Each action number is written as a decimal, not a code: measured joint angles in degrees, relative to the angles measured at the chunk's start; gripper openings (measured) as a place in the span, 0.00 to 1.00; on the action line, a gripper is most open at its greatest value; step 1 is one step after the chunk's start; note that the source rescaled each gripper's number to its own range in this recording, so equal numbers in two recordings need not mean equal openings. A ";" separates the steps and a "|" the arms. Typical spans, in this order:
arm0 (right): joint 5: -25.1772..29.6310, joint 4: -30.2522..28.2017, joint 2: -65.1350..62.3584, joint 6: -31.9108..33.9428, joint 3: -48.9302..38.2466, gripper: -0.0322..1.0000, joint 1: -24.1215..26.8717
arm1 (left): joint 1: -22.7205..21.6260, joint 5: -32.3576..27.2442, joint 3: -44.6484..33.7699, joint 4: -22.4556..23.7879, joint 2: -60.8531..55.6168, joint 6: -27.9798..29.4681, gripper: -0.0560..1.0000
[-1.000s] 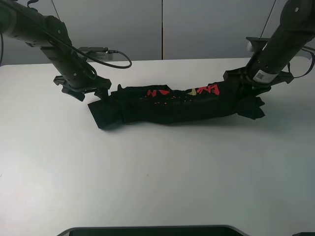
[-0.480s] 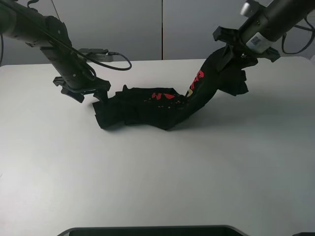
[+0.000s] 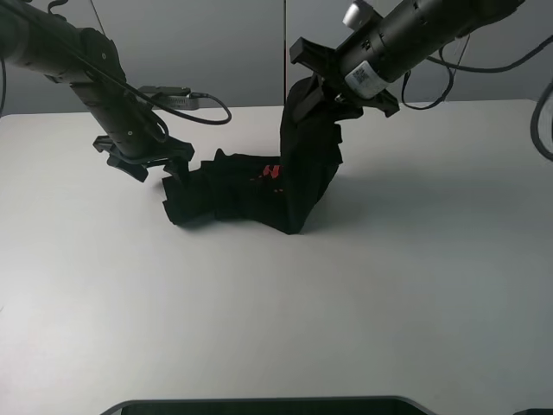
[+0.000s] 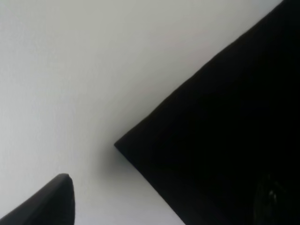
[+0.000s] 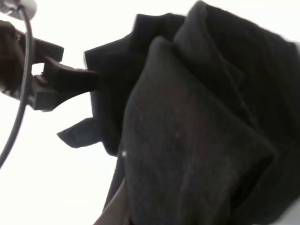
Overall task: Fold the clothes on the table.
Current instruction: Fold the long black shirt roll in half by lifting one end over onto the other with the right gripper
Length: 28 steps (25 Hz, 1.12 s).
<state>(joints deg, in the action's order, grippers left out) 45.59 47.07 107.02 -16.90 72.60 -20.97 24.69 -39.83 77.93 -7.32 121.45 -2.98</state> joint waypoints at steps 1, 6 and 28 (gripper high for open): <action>-1.42 1.85 1.57 -1.15 0.00 0.23 -1.12 | 0.00 -0.10 0.00 0.00 0.00 -0.13 0.99; -8.91 10.95 8.31 -5.70 0.02 0.23 -5.61 | 0.00 -0.66 0.26 0.00 0.00 -0.22 0.99; 3.87 44.35 17.20 -44.60 0.12 0.98 -6.92 | -3.39 -3.27 1.25 -1.50 -0.12 -0.94 0.99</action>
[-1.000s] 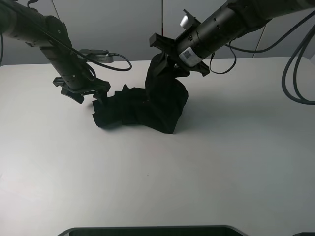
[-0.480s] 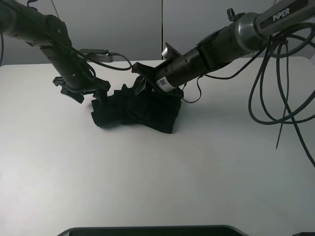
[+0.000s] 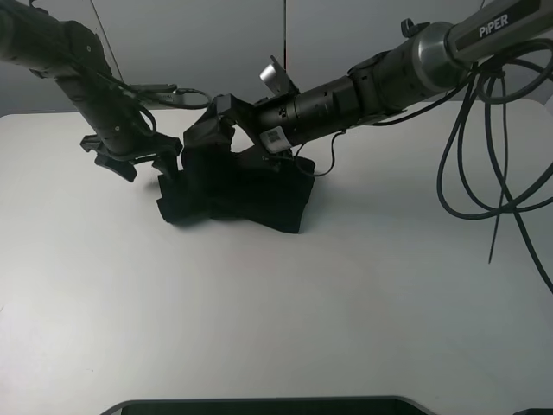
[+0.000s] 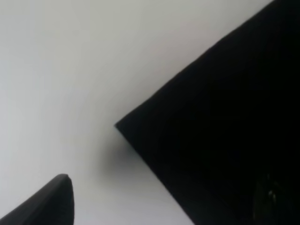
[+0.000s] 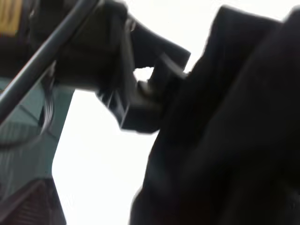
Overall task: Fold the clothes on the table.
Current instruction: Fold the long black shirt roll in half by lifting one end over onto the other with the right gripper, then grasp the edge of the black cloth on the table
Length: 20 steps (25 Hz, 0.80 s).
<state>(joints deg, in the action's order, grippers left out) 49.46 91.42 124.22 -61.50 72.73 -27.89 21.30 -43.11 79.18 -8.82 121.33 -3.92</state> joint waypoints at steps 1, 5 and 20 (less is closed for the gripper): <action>-0.22 -0.77 0.00 0.00 0.00 0.98 0.00 | -0.81 -0.81 0.70 -0.69 -0.39 -0.55 0.99; -5.71 -6.52 -2.34 0.80 0.00 0.98 0.00 | -3.52 -2.88 2.96 -5.28 -3.29 -4.29 0.99; -14.40 -84.86 -15.55 47.49 0.00 1.00 2.28 | -2.03 -9.94 4.68 -23.12 -10.76 -19.92 1.00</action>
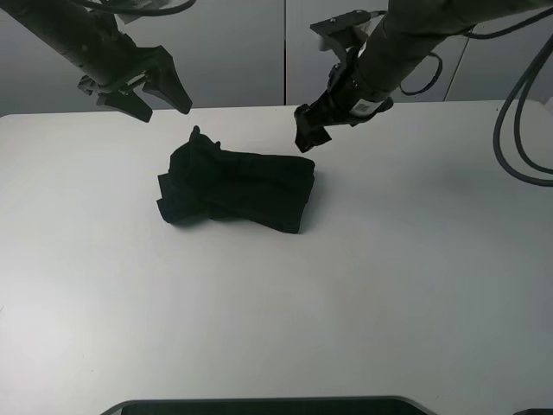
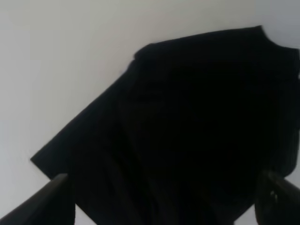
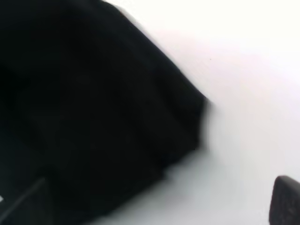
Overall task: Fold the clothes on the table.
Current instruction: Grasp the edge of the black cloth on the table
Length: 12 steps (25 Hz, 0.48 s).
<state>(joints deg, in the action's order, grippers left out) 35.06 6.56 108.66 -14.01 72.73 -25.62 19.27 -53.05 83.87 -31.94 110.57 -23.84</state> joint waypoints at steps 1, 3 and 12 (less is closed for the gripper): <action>1.17 -4.39 0.00 2.66 0.00 1.00 0.76 | 0.97 0.00 0.00 -0.08 0.00 -0.56 1.00; 3.27 -9.17 0.00 6.50 0.00 1.00 2.16 | 3.76 0.67 0.00 0.64 0.00 -0.97 1.00; 8.23 -11.76 -0.51 9.70 0.00 0.99 4.57 | 9.02 0.97 0.00 12.23 3.83 5.30 1.00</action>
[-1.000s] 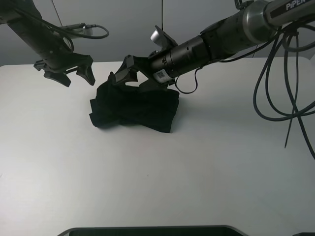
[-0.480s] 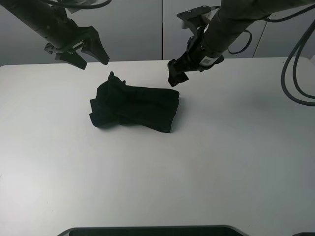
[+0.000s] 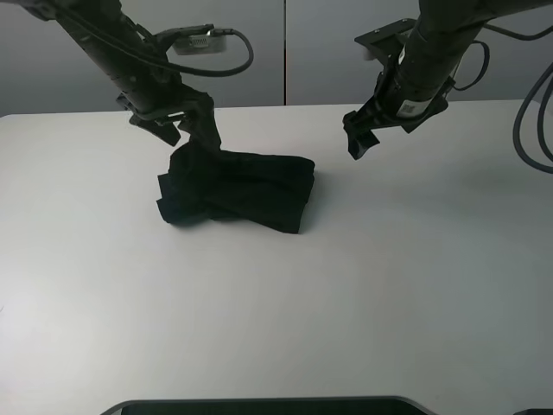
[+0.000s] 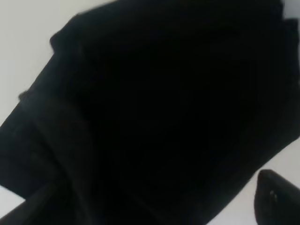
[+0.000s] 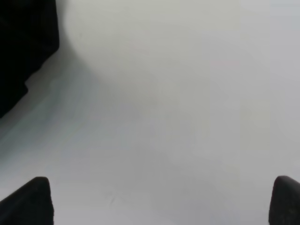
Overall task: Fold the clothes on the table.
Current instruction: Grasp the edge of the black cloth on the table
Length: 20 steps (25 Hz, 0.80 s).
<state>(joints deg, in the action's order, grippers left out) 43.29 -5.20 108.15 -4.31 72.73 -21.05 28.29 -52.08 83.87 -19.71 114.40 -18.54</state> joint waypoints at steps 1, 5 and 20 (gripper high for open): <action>0.12 0.00 0.00 0.00 0.00 0.99 0.00 | 0.00 -0.21 0.00 1.33 1.19 0.65 1.00; 0.65 0.12 0.00 0.14 0.00 0.99 0.00 | 0.00 -0.43 0.00 7.52 4.02 4.66 1.00; 3.11 0.34 -0.40 1.94 0.00 0.99 0.02 | -2.57 -0.48 0.08 15.97 8.86 10.05 1.00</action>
<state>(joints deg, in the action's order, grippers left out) 46.39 -4.86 107.75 -2.37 72.73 -21.03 25.72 -52.56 83.95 -3.75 123.26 -8.49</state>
